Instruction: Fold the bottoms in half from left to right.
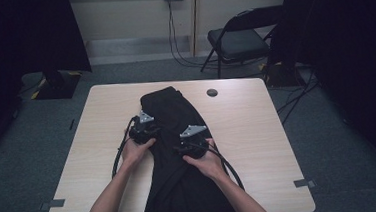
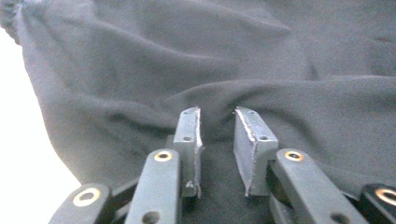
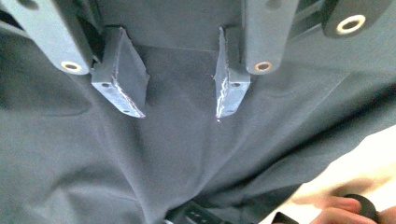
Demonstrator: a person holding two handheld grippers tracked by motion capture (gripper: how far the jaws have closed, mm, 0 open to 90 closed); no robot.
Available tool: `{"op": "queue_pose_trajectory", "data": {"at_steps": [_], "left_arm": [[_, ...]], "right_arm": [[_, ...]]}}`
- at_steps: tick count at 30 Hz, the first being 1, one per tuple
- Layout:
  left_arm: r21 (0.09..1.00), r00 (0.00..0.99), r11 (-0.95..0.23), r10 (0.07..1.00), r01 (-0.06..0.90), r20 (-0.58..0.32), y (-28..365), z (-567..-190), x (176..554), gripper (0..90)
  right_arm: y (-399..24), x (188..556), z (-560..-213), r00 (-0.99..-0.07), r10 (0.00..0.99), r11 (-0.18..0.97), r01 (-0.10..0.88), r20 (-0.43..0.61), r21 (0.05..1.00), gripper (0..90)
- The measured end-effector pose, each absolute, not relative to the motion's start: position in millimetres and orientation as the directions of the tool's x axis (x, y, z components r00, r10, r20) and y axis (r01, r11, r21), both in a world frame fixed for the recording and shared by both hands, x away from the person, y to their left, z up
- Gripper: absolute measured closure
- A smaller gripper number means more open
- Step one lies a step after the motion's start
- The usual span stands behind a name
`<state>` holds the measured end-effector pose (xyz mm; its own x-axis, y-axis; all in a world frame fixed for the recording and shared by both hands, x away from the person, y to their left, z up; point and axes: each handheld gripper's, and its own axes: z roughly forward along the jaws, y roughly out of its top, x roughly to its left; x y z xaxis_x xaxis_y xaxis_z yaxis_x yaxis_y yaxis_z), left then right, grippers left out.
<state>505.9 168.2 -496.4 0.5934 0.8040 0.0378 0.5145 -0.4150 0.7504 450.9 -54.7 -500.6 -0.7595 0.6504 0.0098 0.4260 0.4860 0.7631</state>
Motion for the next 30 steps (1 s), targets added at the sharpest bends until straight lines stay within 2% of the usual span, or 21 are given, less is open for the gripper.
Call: {"op": "queue_pose_trajectory", "data": {"at_steps": [1, 2, 3, 5, 10, 13, 15, 22, 24, 26, 30], "left_arm": [[0.737, 0.593, -0.440, 0.803, 0.513, 0.067, 167.1, -494.3, 504.3, 67.1], [0.725, 0.601, -0.451, 0.797, 0.521, 0.063, 167.2, -492.5, 502.0, 63.4], [0.717, 0.608, -0.444, 0.793, 0.537, 0.035, 167.6, -490.5, 499.2, 61.6], [0.735, 0.622, -0.433, 0.783, 0.522, 0.020, 168.5, -485.3, 492.1, 60.5], [0.772, 0.679, -0.416, 0.734, 0.480, -0.027, 173.7, -461.4, 456.0, 61.2], [0.760, 0.717, -0.461, 0.697, 0.458, -0.008, 173.7, -461.7, 428.6, 61.3], [0.755, 0.728, -0.476, 0.686, 0.451, -0.002, 174.5, -469.1, 415.9, 61.2], [0.709, 0.720, -0.509, 0.694, 0.488, 0.002, 174.1, -485.5, 416.1, 60.0], [0.712, 0.721, -0.511, 0.693, 0.482, 0.009, 174.5, -491.3, 416.7, 59.4], [0.708, 0.719, -0.502, 0.695, 0.497, -0.011, 177.0, -491.4, 418.2, 58.5], [0.712, 0.718, -0.496, 0.696, 0.498, -0.017, 177.0, -492.1, 417.8, 58.1]], "right_arm": [[-53.7, 450.7, -498.9, -0.762, 0.647, 0.502, 0.426, 0.000, 0.753, 51.5], [-52.8, 449.5, -495.9, -0.761, 0.649, 0.523, 0.432, -0.015, 0.735, 42.8], [-53.0, 447.5, -492.9, -0.758, 0.652, 0.531, 0.442, -0.015, 0.723, 41.7], [-54.7, 443.6, -489.6, -0.767, 0.641, 0.522, 0.441, 0.006, 0.730, 42.7], [-60.6, 403.2, -468.5, -0.830, 0.555, 0.491, 0.380, 0.054, 0.784, 40.3], [-60.2, 374.0, -463.0, -0.872, 0.486, 0.502, 0.337, 0.063, 0.796, 39.6], [-58.0, 365.7, -464.9, -0.878, 0.473, 0.501, 0.329, 0.065, 0.800, 38.1], [-28.6, 362.7, -480.8, -0.898, 0.433, 0.531, 0.321, 0.075, 0.784, 27.8], [-21.2, 364.2, -486.7, -0.896, 0.440, 0.551, 0.318, 0.056, 0.771, 27.8], [-18.0, 365.4, -492.3, -0.893, 0.448, 0.561, 0.323, 0.048, 0.762, 30.0], [-19.1, 365.2, -499.1, -0.886, 0.461, 0.556, 0.335, 0.053, 0.761, 53.3]]}}
